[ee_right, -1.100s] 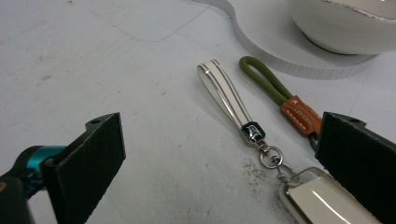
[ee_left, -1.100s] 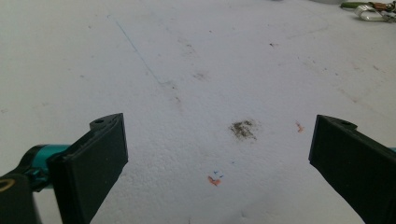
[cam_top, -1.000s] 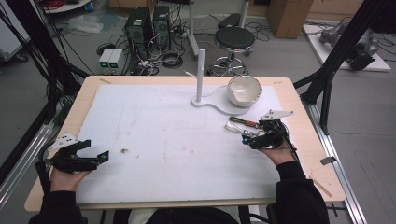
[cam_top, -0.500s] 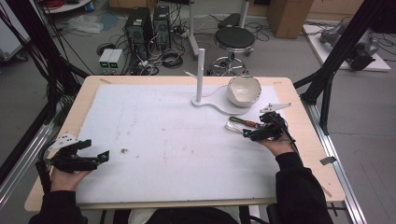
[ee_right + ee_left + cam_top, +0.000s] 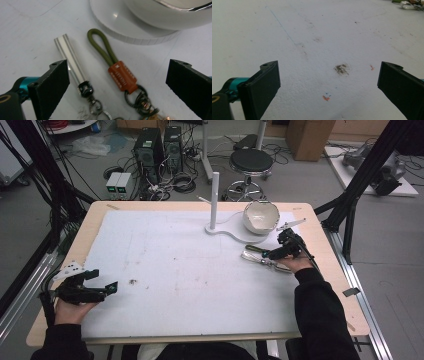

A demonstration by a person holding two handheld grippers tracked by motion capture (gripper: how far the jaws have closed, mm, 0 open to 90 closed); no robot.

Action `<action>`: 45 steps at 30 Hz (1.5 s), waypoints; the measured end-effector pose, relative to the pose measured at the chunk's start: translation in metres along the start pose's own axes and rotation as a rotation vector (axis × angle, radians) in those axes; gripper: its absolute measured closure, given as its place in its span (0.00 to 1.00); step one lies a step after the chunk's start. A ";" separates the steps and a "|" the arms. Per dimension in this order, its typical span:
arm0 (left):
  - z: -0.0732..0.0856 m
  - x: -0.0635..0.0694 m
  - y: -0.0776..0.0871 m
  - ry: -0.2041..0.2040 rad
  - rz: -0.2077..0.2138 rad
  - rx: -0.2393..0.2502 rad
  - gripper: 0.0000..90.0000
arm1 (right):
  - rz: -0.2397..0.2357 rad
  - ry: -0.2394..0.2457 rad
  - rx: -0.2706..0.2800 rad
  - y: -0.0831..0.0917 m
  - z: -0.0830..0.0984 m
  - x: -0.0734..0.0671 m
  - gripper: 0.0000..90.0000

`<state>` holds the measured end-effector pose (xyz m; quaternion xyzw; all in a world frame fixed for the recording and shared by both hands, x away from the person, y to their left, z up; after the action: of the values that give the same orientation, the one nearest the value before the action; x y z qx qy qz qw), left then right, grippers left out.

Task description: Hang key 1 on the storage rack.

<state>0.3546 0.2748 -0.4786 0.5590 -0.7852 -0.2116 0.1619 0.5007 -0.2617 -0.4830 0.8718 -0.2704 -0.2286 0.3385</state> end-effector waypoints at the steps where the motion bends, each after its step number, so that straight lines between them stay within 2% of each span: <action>1: 0.000 0.000 0.000 0.000 0.001 0.001 0.05 | -0.001 0.006 0.005 -0.002 -0.001 0.002 0.04; 3: 0.000 0.001 0.000 -0.002 0.001 0.004 0.06 | -0.002 0.024 -0.011 -0.005 -0.001 0.007 0.05; 5: -0.001 0.000 0.000 -0.002 -0.002 0.006 0.06 | 0.006 0.019 -0.035 -0.007 0.001 0.012 0.05; 9: -0.001 -0.001 0.001 0.002 -0.003 0.010 0.06 | -0.015 -0.015 -0.042 -0.011 0.003 0.021 0.06; 12: -0.001 0.000 0.000 0.001 0.001 0.007 0.06 | -0.028 0.001 -0.054 -0.014 0.006 0.025 0.21; 15: -0.001 -0.002 0.000 0.002 -0.006 0.007 0.05 | -0.006 -0.011 -0.068 -0.016 0.009 0.031 0.21; 19: -0.001 -0.002 0.001 0.009 -0.010 0.011 0.06 | 0.011 0.016 -0.075 -0.018 0.009 0.033 0.30; 21: -0.001 -0.002 0.001 0.005 -0.008 0.007 0.06 | 0.011 0.028 -0.083 -0.018 0.009 0.032 0.36; 24: -0.001 -0.002 0.001 0.005 -0.008 0.008 0.06 | -0.018 0.071 -0.098 -0.022 0.009 0.027 0.47; 26: 0.000 -0.002 0.000 0.001 -0.007 0.006 0.06 | -0.050 0.104 -0.133 -0.024 0.013 0.022 0.62; 29: -0.001 -0.002 0.000 0.005 -0.008 0.007 0.05 | -0.071 0.126 -0.138 -0.024 0.013 0.017 0.72; 33: 0.000 -0.004 0.001 0.015 -0.019 0.003 0.06 | -0.082 0.125 -0.142 -0.020 0.012 0.014 0.85; 37: -0.001 -0.004 0.001 0.016 -0.018 0.007 0.06 | -0.082 0.111 -0.146 -0.016 0.013 0.011 0.87; 45: -0.001 -0.003 0.002 0.014 -0.017 0.012 0.06 | -0.119 0.070 -0.124 -0.012 0.011 0.006 0.87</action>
<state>0.3542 0.2786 -0.4767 0.5681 -0.7806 -0.2041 0.1623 0.5020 -0.2632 -0.5002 0.8710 -0.1915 -0.2341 0.3871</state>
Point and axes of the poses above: each handheld gripper's, and its own axes: y roughly backward along the jaws, z roughly out of its underside, x roughly to its right, the point moved 10 cm from there along -y, roughly forward along the jaws, and after that the axes turned 15 degrees about -z, right-handed, at the moved point
